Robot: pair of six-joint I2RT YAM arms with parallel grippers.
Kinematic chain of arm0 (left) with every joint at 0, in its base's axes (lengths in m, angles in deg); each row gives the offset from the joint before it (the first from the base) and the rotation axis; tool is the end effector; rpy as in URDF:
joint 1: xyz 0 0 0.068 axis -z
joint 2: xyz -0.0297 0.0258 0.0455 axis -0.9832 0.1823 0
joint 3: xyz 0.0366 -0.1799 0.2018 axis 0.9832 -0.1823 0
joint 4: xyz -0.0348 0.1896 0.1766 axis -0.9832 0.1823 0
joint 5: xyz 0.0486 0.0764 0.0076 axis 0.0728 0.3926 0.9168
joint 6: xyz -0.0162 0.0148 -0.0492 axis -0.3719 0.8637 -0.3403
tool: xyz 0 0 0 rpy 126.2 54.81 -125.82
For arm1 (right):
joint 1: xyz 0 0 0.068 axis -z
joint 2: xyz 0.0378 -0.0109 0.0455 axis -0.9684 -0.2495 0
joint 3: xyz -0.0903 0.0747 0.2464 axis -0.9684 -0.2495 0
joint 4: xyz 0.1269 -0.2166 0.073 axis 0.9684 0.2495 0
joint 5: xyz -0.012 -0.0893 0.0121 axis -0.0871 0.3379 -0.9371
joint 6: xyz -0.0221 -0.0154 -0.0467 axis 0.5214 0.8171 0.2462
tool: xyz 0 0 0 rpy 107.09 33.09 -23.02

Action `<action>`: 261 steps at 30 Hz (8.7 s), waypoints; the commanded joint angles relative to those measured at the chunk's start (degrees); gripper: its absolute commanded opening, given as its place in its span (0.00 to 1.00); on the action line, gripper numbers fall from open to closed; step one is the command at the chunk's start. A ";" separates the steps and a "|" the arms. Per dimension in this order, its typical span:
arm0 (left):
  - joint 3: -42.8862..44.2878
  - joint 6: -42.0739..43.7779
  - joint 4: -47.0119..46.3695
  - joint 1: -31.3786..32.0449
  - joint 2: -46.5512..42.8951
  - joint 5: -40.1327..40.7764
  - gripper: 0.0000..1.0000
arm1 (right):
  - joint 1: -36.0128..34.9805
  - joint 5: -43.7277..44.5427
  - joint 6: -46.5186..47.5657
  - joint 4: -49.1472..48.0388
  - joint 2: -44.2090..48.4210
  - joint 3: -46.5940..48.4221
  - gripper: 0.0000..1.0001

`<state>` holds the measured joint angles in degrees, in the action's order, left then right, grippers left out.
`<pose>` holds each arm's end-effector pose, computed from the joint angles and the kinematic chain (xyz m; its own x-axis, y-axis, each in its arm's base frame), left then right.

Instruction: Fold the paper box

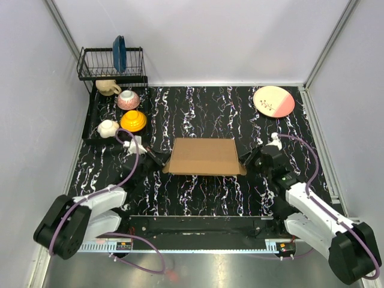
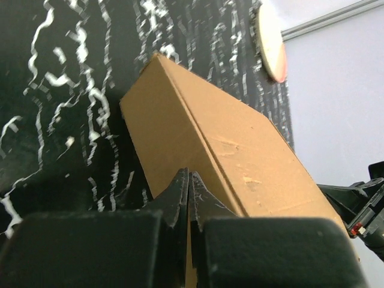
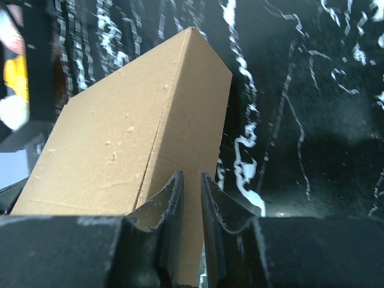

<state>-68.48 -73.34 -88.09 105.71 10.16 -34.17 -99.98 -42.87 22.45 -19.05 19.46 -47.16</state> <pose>0.1813 -0.0910 0.1738 -0.5218 -0.6719 -0.5256 0.0833 0.5730 -0.8153 0.1753 0.0781 0.2134 -0.5797 0.5529 -0.5985 0.0739 0.7672 0.6372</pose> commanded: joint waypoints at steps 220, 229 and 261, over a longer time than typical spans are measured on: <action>12.90 -0.42 15.85 2.08 5.20 -11.87 0.00 | 6.58 -25.47 7.62 14.10 -29.27 22.53 0.07; 17.66 5.82 20.51 1.47 6.96 -7.13 0.00 | 6.67 -20.64 10.87 14.53 -30.16 23.94 0.12; -5.11 -0.24 1.73 0.77 -0.86 2.99 0.05 | 9.66 -13.77 10.17 7.60 -21.72 8.47 0.00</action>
<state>-72.26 -71.13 -71.92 106.41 8.85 -29.91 -90.62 -53.71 34.54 -4.27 -4.02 -37.59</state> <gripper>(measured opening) 0.055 0.011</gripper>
